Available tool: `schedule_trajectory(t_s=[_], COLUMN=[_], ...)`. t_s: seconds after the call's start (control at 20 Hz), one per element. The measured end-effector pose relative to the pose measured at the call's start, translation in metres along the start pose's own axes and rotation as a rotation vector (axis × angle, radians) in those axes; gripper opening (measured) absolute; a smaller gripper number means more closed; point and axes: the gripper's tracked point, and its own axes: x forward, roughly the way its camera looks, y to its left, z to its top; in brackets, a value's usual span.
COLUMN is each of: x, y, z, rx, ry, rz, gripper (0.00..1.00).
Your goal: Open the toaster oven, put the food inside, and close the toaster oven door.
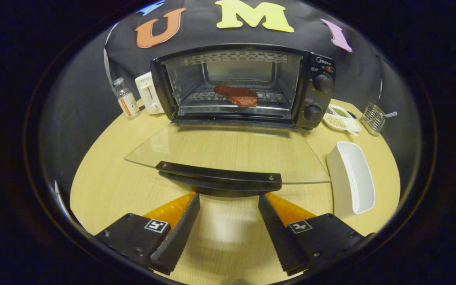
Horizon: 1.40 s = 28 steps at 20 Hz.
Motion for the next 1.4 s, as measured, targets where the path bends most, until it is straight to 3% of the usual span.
schedule_trajectory(t_s=[0.8,1.4], x=[-0.031,-0.047], y=[-0.015,-0.039], z=[0.139,0.128], rx=[0.059,0.098], ry=[-0.174,-0.188], rz=[-0.011,-0.030], gripper=[0.95,0.95])
